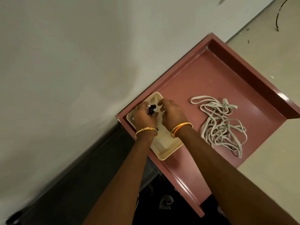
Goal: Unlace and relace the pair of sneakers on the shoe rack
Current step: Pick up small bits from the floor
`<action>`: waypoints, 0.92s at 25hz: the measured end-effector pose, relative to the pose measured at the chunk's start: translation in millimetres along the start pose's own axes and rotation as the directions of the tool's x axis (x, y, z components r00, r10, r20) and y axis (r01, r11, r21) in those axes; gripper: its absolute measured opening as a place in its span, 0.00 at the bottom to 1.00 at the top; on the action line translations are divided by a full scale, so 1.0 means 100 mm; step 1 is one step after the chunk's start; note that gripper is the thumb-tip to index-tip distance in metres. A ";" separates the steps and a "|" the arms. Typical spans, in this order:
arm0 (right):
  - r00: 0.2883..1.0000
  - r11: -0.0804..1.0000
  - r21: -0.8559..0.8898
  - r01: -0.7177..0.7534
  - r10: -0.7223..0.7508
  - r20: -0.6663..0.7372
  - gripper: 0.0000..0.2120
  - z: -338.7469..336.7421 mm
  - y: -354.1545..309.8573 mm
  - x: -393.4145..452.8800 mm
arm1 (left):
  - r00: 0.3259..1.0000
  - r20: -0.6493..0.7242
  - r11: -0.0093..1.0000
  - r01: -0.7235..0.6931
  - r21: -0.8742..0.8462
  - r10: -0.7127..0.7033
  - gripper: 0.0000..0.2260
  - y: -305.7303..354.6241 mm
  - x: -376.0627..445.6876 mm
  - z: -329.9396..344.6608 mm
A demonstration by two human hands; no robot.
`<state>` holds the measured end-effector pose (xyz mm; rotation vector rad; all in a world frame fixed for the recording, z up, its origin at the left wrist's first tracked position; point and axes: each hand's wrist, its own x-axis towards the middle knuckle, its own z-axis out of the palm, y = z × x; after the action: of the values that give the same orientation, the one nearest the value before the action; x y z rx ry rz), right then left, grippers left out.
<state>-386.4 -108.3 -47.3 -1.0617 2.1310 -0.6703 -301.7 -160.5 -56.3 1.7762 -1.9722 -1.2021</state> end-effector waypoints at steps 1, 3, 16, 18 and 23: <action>0.999 0.997 -0.066 0.042 -0.040 0.027 0.23 0.01 -0.03 0.01 | 1.000 -0.020 0.998 -0.009 0.055 0.010 0.18 0.00 0.02 0.02; 0.995 0.985 -0.150 0.091 -0.084 0.051 0.25 0.03 -0.08 -0.01 | 0.999 -0.035 0.999 -0.025 0.040 0.026 0.16 0.00 0.05 0.07; 0.948 0.996 0.081 0.031 -0.004 -0.317 0.07 -0.07 0.11 -0.19 | 0.950 -0.127 0.934 -0.246 0.260 0.285 0.13 -0.06 -0.01 0.02; 0.906 0.993 0.110 -0.036 0.079 -0.417 0.06 -0.21 0.17 -0.36 | 0.936 -0.170 0.936 -0.269 0.227 0.310 0.11 -0.08 -0.12 -0.02; 0.724 0.866 -0.100 -0.490 0.340 -0.601 0.20 -0.60 0.78 -0.96 | 0.988 -0.067 0.989 -0.133 0.064 0.137 0.09 -0.20 -0.81 -0.10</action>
<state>-425.4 22.4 -29.5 -0.4678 2.9211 -0.5372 -260.8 -89.7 -36.0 1.6579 -2.0700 -1.0339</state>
